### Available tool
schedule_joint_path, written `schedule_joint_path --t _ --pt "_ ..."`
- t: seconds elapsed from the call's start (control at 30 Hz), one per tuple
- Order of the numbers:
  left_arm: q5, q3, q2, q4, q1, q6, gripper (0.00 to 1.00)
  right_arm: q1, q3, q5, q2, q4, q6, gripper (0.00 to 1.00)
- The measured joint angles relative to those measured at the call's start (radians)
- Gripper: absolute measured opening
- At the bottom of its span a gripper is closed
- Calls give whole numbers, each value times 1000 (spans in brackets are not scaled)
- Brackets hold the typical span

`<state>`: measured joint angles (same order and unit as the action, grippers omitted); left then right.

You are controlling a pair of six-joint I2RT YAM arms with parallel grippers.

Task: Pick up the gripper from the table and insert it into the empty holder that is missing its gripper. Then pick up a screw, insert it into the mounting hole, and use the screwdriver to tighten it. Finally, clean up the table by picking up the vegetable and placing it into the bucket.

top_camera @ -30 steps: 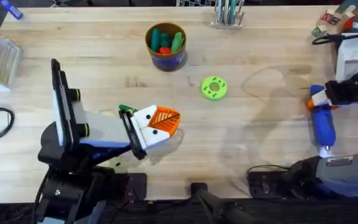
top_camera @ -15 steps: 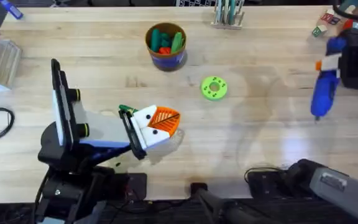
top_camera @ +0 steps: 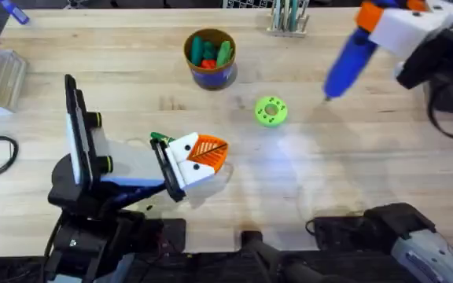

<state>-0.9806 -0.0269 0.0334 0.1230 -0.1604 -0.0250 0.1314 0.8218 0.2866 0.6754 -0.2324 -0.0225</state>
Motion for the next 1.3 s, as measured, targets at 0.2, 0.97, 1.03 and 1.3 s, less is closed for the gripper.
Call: schedule_joint_path --t 0.2,0.97,1.03,1.3 --pt "0 0 0 0 0 0 10 284 -59 16 -16 246 102 25" --pt "0 0 0 0 0 0 10 740 -83 26 371 787 134 25" --pt "0 0 0 0 0 0 10 743 -83 26 371 786 135 25" --pt "0 0 0 0 0 0 10 756 -83 26 403 794 142 25"
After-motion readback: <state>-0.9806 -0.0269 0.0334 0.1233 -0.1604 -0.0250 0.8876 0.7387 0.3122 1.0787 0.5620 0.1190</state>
